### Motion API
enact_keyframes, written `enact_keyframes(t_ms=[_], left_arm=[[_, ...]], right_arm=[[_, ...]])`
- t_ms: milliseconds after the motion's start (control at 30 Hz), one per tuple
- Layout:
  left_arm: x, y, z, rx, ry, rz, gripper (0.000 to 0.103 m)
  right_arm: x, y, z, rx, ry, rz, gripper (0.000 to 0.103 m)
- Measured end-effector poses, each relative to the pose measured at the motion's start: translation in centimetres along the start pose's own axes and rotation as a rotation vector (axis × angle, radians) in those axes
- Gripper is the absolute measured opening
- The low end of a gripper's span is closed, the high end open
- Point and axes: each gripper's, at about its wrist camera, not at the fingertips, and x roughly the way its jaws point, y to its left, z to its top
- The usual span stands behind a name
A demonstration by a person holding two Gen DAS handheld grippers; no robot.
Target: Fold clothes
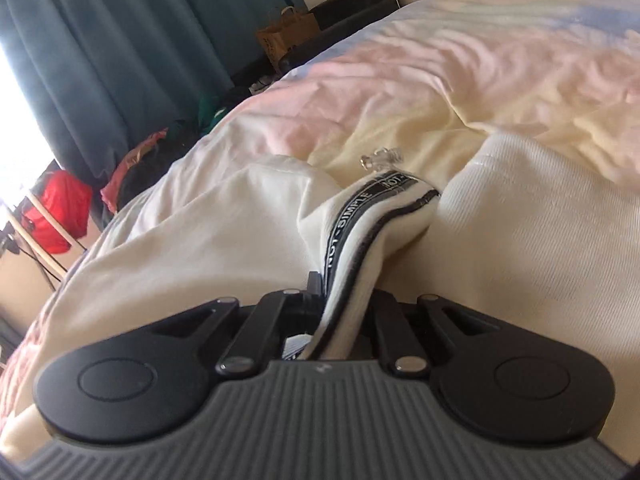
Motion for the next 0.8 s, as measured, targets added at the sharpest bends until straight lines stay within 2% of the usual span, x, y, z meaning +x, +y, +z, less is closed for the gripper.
enact_keyframes(t_ms=[67,200,333,433,500,567,600,667,733,767,800], left_arm=[[0.2,-0.4,-0.1,0.018,0.002,0.003,0.085],[0.6,-0.1,-0.1,-0.017,0.029,-0.005,0.085],[0.4,0.8,-0.2,-0.063,0.048,0.002,0.085],[0.1,0.8,-0.2,-0.057,0.041,0.007,0.085],[-0.1,0.7,-0.2,-0.04,0.035,0.013,0.085],[-0.2,0.5,-0.2,-0.021,0.03,0.023,0.085],[-0.1,0.4,-0.2,-0.017,0.032,0.027,0.085],[-0.1,0.4,-0.1,-0.019,0.036,0.031,0.085],[-0.2,0.2,0.1,-0.015,0.037,0.031,0.086],[-0.3,0.1,0.2,-0.012,0.037,0.03,0.086],[-0.3,0.0,0.3,-0.006,0.037,0.028,0.087]], right_arm=[[0.1,0.8,1.2,-0.021,0.029,-0.026,0.008],[-2.1,3.2,4.1,-0.055,-0.079,0.0,0.007],[-2.5,4.2,7.1,-0.069,-0.129,0.023,0.007],[-2.1,3.5,7.0,-0.12,-0.137,-0.008,0.008],[-1.2,2.4,5.5,-0.18,-0.094,-0.074,0.011],[-0.4,0.7,3.6,-0.192,-0.036,-0.113,0.016],[-0.4,-0.2,3.0,-0.17,-0.023,-0.114,0.022],[-0.7,-1.2,2.5,-0.136,-0.019,-0.1,0.026],[-1.3,-1.1,2.8,-0.15,0.002,-0.095,0.045],[-1.7,-0.7,3.0,-0.176,0.023,-0.088,0.05],[-2.3,-0.4,3.2,-0.2,0.029,-0.076,0.063]])
